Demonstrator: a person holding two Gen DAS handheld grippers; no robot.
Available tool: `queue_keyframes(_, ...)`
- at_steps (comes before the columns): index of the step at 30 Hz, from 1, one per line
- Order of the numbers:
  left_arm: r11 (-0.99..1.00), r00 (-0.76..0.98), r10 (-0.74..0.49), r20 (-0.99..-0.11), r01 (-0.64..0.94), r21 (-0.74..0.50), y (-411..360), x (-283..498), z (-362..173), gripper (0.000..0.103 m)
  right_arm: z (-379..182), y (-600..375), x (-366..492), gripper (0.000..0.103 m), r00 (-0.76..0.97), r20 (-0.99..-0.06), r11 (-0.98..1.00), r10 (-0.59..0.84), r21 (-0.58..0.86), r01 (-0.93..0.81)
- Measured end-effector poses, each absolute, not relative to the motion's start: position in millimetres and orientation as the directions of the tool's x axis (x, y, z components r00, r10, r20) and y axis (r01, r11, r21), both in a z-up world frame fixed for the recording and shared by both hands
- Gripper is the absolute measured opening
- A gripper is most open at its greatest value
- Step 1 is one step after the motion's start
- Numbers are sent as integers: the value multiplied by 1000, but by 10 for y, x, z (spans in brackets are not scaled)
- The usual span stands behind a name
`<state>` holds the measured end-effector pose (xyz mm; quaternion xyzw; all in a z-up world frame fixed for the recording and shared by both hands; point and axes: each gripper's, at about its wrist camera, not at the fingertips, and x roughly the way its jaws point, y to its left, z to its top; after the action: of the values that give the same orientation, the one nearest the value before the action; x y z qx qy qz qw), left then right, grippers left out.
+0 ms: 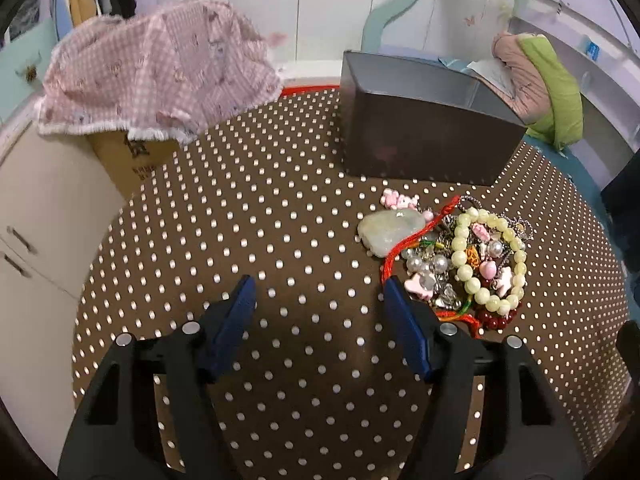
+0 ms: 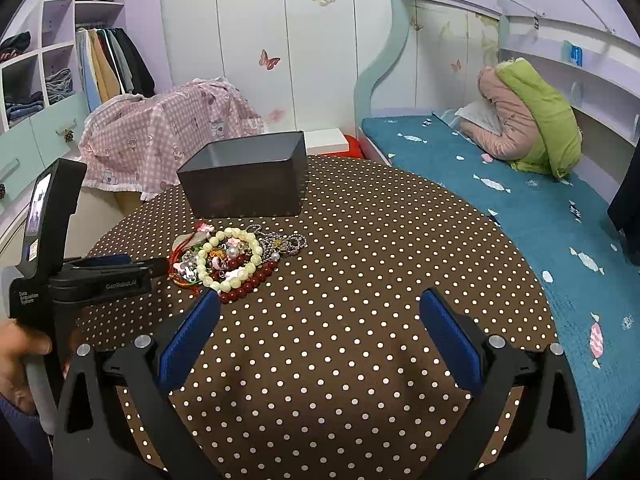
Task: Organize jewelry
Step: 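Grasp the red cord with the left gripper while the right gripper grasps the cream bead bracelet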
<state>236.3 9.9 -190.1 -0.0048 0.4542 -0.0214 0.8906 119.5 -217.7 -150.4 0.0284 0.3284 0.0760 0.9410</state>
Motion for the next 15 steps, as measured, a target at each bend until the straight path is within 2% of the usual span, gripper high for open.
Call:
queue_keyframes(6,995,596,-98,-797,49,-85,146,2392,-1865,72,-1516,-2190,1227,96,768,-619,986,164,107,-125)
queue_keyframes(11,997,584,-65,-809,70,-30,18,2422,-1932,71,-1543,-2166,1256,96,762,-625,985,170,113,-127)
queue_keyframes(12,997,588,-58,-807,70,-20,7,2431,-1934,70,-1544,-2168,1258,96,761,-625,985,172,114,-129)
queue_keyframes(15,996,591,-39,-806,84,14,-30,2454,-1938,53,-1549,-2163,1271,96,761,-626,986,169,112,-127)
